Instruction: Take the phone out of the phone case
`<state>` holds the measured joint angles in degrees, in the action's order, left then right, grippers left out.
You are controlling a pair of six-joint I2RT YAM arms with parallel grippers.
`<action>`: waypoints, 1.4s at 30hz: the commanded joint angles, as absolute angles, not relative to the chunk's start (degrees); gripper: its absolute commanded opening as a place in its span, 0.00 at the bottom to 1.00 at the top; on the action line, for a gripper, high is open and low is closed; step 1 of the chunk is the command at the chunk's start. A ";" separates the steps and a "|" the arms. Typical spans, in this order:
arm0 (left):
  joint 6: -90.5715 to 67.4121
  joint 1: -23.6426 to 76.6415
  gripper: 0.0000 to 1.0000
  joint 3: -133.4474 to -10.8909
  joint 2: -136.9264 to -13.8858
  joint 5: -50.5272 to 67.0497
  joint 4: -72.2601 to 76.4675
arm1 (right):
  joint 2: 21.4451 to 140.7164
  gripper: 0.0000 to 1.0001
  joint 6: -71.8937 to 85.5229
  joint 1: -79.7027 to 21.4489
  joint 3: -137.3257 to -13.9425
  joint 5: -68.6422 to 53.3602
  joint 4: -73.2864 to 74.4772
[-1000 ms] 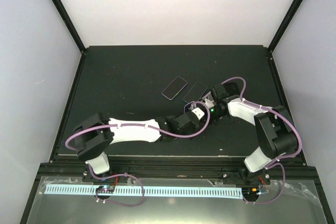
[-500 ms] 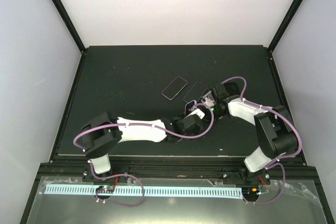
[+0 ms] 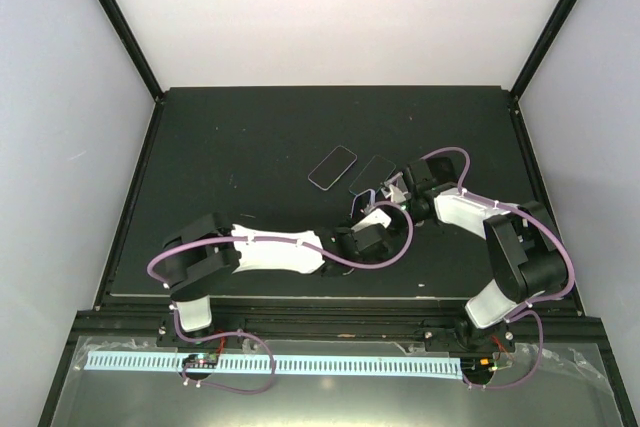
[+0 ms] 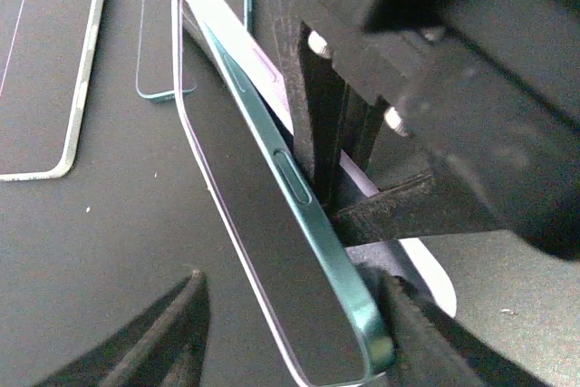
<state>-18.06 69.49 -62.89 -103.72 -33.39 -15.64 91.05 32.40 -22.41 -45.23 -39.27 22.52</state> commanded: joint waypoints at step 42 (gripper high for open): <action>-33.27 64.33 0.02 -42.77 -63.63 -45.83 -31.46 | 63.58 0.01 1.91 -19.85 -48.65 -13.66 25.35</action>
<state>-31.11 65.36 -42.96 -63.68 -41.17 -28.95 68.31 6.42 -22.17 -51.83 -18.50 28.93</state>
